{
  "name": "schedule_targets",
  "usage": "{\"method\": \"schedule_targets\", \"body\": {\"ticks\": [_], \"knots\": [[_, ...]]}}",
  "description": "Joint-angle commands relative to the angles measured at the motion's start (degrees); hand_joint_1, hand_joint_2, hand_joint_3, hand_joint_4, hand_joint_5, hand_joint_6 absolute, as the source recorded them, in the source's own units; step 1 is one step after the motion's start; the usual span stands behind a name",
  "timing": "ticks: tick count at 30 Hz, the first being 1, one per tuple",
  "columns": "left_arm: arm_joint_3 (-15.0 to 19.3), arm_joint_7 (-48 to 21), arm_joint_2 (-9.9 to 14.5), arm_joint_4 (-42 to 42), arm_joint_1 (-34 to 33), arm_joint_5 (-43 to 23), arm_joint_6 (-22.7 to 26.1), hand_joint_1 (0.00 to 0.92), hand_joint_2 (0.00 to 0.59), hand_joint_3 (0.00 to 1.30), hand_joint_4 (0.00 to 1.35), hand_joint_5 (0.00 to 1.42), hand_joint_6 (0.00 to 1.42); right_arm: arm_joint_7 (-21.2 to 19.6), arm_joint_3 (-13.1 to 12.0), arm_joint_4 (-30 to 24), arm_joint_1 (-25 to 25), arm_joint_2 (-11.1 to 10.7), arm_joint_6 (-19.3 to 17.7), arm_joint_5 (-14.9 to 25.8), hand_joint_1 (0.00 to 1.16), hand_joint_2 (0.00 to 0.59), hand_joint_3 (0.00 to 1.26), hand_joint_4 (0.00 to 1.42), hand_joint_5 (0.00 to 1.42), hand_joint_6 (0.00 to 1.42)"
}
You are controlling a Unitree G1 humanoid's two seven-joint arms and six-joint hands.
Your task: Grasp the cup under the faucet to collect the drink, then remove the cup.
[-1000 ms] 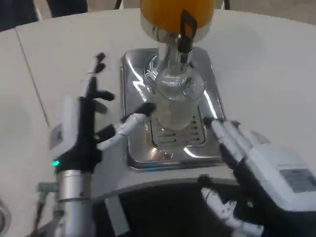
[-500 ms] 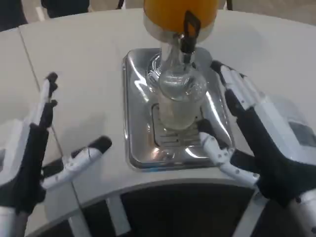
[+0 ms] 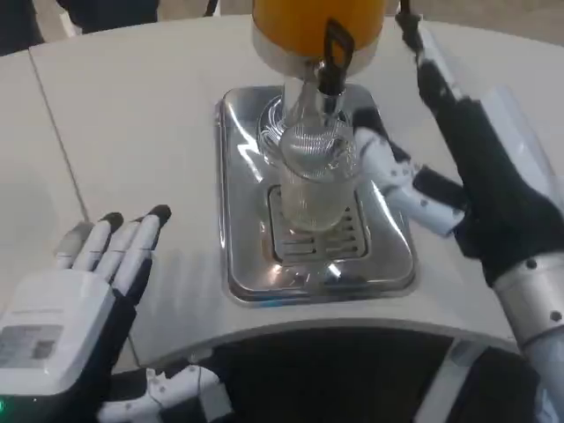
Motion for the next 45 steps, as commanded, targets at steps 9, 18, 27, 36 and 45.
{"method": "schedule_targets", "body": {"ticks": [9,18,27,36,45], "knots": [[0.3,0.2,-3.8,-1.5,3.8,2.0,0.9,0.025,0.077,0.00,0.00,0.00,0.00,-1.8,-2.7,8.2,-11.9,-2.6,4.7,13.4,0.51,0.542,0.00,0.00,0.00,0.03],[0.9,2.6,-6.1,-1.5,4.5,2.6,0.6,0.055,0.099,0.00,0.00,0.00,0.00,-0.2,1.0,10.9,-13.3,-6.0,4.9,22.1,0.50,0.536,0.00,0.00,0.00,0.03],[0.9,4.4,-7.5,-0.5,4.2,1.7,0.1,0.072,0.111,0.00,0.00,0.00,0.02,1.5,2.7,10.5,-13.0,-10.6,6.9,26.3,0.47,0.524,0.00,0.00,0.00,0.03],[0.6,5.2,-8.1,1.3,3.3,0.9,-0.3,0.072,0.124,0.00,0.00,0.00,0.03,6.2,12.1,7.6,-19.0,-23.1,12.4,15.8,0.37,0.511,0.00,0.00,0.00,0.03],[1.1,6.3,-7.8,4.2,1.5,0.5,-0.5,0.069,0.163,0.00,0.00,0.00,0.05,15.8,22.5,0.8,-20.4,-28.8,16.7,-3.3,0.28,0.502,0.01,0.00,0.00,0.05]]}}
